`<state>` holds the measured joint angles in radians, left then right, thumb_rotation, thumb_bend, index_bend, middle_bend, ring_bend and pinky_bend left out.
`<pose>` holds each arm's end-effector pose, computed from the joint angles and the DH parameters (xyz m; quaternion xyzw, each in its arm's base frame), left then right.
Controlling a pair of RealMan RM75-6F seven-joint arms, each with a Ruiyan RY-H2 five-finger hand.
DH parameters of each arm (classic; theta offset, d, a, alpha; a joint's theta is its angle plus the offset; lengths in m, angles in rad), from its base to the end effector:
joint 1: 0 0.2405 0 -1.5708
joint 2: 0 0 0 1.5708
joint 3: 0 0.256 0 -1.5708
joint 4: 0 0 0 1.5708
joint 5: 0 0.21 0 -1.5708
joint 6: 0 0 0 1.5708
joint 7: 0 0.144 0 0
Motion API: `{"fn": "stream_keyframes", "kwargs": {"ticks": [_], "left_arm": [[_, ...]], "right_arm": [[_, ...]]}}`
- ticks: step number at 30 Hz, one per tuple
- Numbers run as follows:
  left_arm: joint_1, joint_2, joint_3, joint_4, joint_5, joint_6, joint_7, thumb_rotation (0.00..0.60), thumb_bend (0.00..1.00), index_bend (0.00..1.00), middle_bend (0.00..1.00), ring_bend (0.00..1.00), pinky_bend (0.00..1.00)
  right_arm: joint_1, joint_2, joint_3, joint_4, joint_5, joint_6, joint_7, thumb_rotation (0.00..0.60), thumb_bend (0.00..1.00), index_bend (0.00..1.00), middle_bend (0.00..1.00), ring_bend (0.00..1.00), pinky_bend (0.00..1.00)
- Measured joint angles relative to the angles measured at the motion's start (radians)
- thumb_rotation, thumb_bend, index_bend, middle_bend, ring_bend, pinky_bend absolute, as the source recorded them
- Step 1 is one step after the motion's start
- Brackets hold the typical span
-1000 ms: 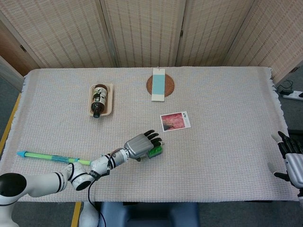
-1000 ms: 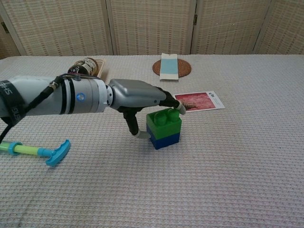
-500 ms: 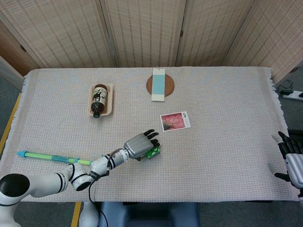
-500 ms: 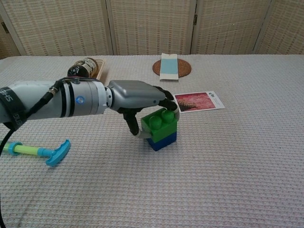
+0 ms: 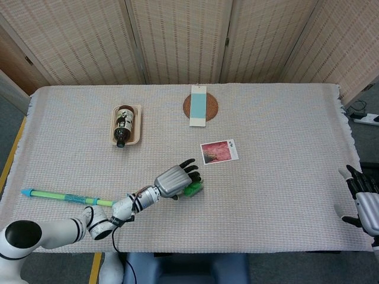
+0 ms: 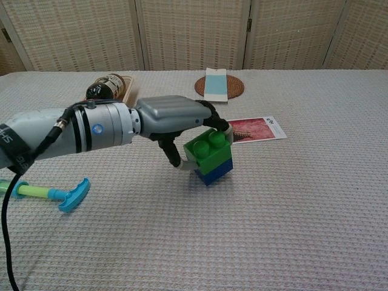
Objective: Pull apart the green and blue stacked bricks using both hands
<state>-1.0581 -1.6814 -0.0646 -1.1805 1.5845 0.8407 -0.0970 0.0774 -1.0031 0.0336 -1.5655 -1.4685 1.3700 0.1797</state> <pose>-0.0567 0.3563 -0.0748 -0.8669 -0.2142 -0.3959 0.2142 -0.3422 -0.1753 0.1895 0.5908 -0.4402 0.3486 0.5794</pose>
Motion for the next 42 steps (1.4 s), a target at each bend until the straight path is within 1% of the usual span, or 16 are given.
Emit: {"fn": "stream_keyframes", "kwargs": {"ticks": [4, 6, 10, 13, 16, 22, 23, 26, 32, 34, 38, 42], "left_arm": [[0.016, -0.002, 0.009, 0.012, 0.015, 0.041, -0.026, 0.6, 0.4, 0.67, 0.73, 0.23, 0.0], [0.024, 0.007, 0.013, 0.005, 0.019, 0.055, -0.029, 0.6, 0.4, 0.69, 0.75, 0.24, 0.0], [0.037, 0.034, 0.015, -0.031, 0.02, 0.074, -0.021, 0.6, 0.39, 0.72, 0.78, 0.27, 0.0], [0.049, 0.059, 0.014, -0.068, 0.019, 0.091, -0.001, 0.6, 0.39, 0.72, 0.79, 0.28, 0.0], [0.061, 0.085, 0.012, -0.102, 0.016, 0.108, 0.016, 0.6, 0.39, 0.72, 0.79, 0.27, 0.0], [0.08, 0.122, 0.006, -0.163, 0.01, 0.132, 0.033, 0.6, 0.39, 0.73, 0.79, 0.27, 0.0], [0.082, 0.127, 0.005, -0.17, 0.01, 0.136, 0.035, 0.6, 0.39, 0.72, 0.79, 0.27, 0.0], [0.086, 0.136, 0.002, -0.183, 0.012, 0.142, 0.042, 0.6, 0.39, 0.72, 0.79, 0.27, 0.0], [0.089, 0.14, -0.01, -0.189, 0.018, 0.161, 0.028, 0.6, 0.39, 0.73, 0.79, 0.27, 0.0], [0.088, 0.141, -0.014, -0.192, 0.022, 0.165, 0.021, 0.6, 0.39, 0.73, 0.79, 0.27, 0.0], [0.089, 0.147, -0.013, -0.204, 0.034, 0.175, 0.022, 0.6, 0.39, 0.73, 0.79, 0.27, 0.0], [0.096, 0.158, -0.002, -0.219, 0.055, 0.192, 0.024, 0.6, 0.39, 0.73, 0.79, 0.27, 0.0]], "right_arm": [[0.011, -0.008, -0.005, 0.008, -0.013, -0.017, 0.015, 0.6, 0.41, 0.0, 0.0, 0.0, 0.0], [0.022, -0.013, -0.008, 0.018, -0.021, -0.037, 0.042, 0.6, 0.41, 0.0, 0.0, 0.0, 0.0], [0.056, -0.016, -0.017, 0.036, -0.045, -0.095, 0.139, 0.6, 0.41, 0.0, 0.0, 0.0, 0.0], [0.097, -0.018, -0.024, 0.054, -0.079, -0.147, 0.258, 0.6, 0.41, 0.0, 0.0, 0.0, 0.0], [0.15, -0.025, -0.031, 0.08, -0.119, -0.199, 0.404, 0.6, 0.41, 0.0, 0.0, 0.0, 0.0], [0.279, -0.056, -0.055, 0.147, -0.204, -0.303, 0.755, 0.6, 0.41, 0.0, 0.0, 0.0, 0.0], [0.311, -0.065, -0.061, 0.161, -0.222, -0.326, 0.825, 0.6, 0.41, 0.0, 0.0, 0.0, 0.0], [0.397, -0.093, -0.081, 0.2, -0.267, -0.382, 0.984, 0.6, 0.41, 0.0, 0.0, 0.0, 0.0], [0.549, -0.173, -0.127, 0.288, -0.347, -0.448, 1.239, 0.6, 0.41, 0.0, 0.0, 0.0, 0.0], [0.593, -0.203, -0.141, 0.318, -0.369, -0.456, 1.303, 0.6, 0.41, 0.0, 0.0, 0.0, 0.0], [0.679, -0.275, -0.174, 0.393, -0.417, -0.448, 1.433, 0.6, 0.41, 0.0, 0.0, 0.0, 0.0], [0.743, -0.325, -0.2, 0.457, -0.442, -0.418, 1.518, 0.6, 0.41, 0.0, 0.0, 0.0, 0.0]]}}
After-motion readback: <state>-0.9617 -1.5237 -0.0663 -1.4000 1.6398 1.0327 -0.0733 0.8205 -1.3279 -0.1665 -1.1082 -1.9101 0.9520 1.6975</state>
